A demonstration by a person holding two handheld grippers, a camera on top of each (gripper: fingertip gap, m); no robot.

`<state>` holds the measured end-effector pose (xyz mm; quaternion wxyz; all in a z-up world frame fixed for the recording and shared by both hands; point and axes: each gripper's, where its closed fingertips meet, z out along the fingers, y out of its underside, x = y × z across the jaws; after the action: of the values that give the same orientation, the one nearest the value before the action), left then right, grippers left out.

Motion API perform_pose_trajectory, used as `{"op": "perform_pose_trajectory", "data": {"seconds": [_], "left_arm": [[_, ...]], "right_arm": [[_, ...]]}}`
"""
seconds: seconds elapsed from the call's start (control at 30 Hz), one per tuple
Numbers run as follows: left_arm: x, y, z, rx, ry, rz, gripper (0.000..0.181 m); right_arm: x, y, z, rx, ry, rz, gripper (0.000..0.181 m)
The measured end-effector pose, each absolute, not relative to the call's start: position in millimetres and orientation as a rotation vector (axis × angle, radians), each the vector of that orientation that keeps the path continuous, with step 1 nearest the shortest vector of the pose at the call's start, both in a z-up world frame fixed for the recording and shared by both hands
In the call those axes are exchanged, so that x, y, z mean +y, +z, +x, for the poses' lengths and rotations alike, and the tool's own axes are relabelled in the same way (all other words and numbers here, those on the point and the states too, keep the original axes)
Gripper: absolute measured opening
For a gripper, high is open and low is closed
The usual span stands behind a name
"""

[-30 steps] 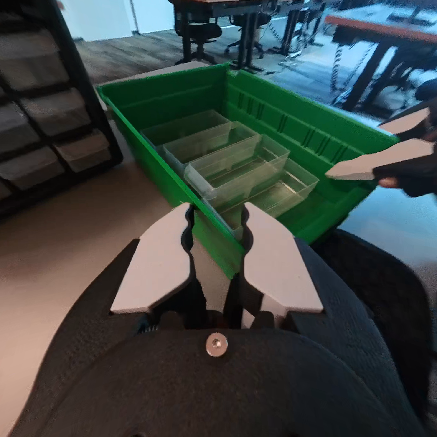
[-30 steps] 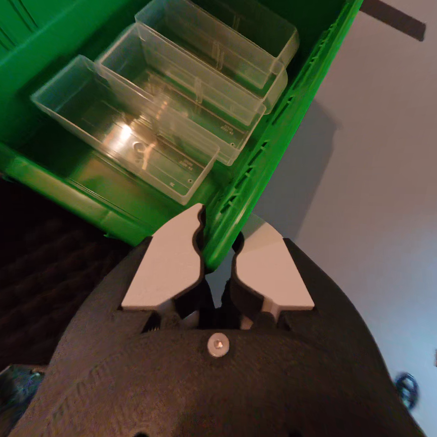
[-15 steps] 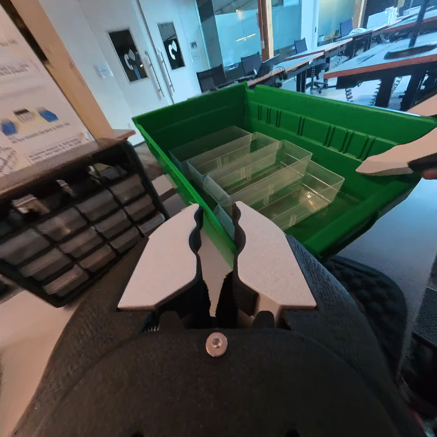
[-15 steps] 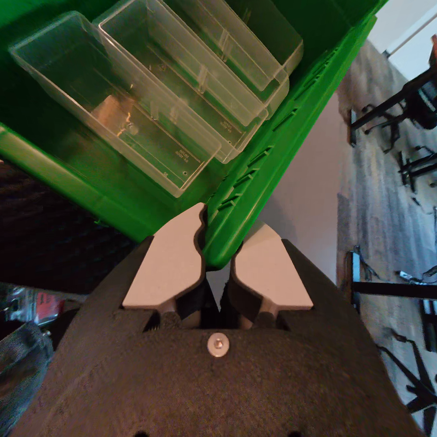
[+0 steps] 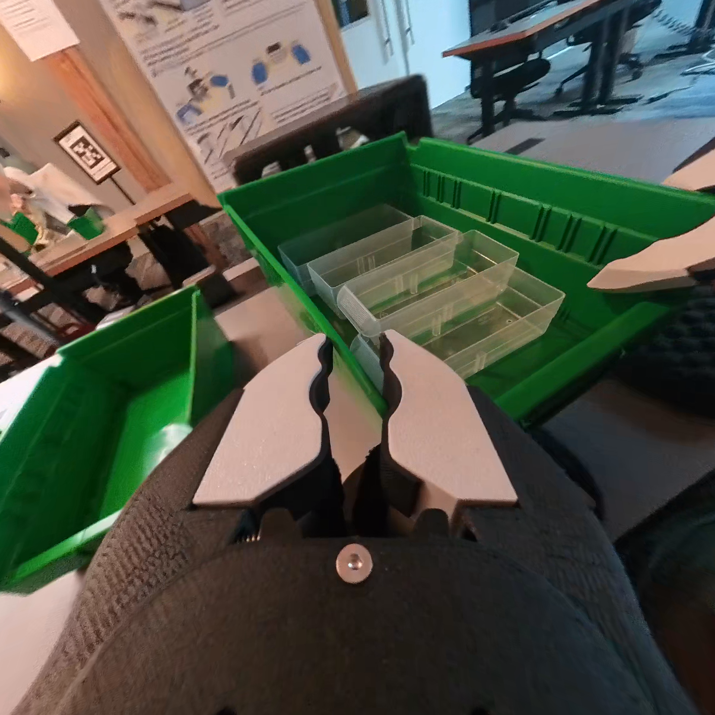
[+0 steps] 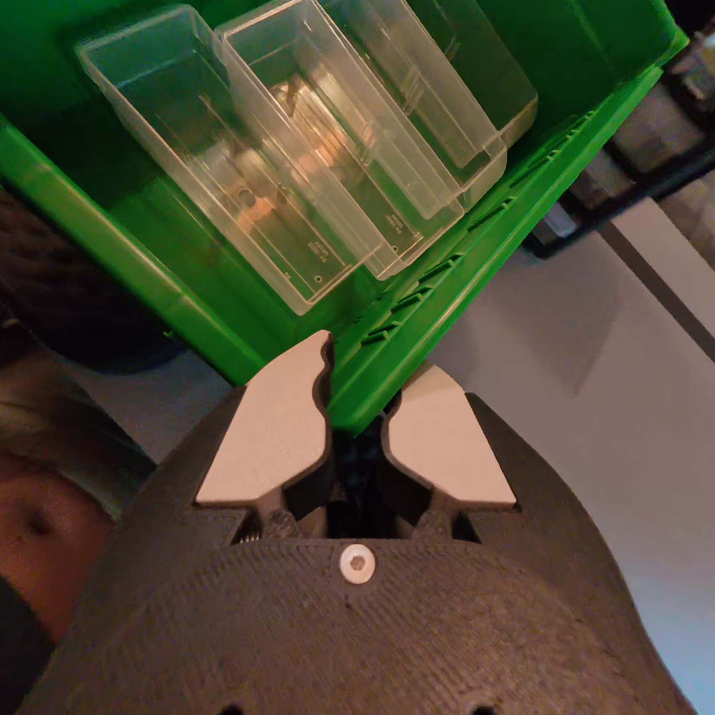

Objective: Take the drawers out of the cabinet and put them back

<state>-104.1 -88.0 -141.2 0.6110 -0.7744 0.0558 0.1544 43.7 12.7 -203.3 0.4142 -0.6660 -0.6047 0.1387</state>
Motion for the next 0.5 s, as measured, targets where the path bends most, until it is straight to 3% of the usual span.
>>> {"op": "perform_pose_trajectory", "data": {"seconds": [0.37,0.5], "left_arm": [[-103.1,-184.9,-177.3,0.006,0.238,-1.791,0.023],[-99.6,-190.1,-180.5,-0.032,0.162,-1.712,0.030]], "right_arm": [[-14.7,-236.7,-31.4,-1.541,0.538,-1.687,0.029],[-15.2,-238.5,-35.4,-1.515,0.578,-1.691,0.038]]}}
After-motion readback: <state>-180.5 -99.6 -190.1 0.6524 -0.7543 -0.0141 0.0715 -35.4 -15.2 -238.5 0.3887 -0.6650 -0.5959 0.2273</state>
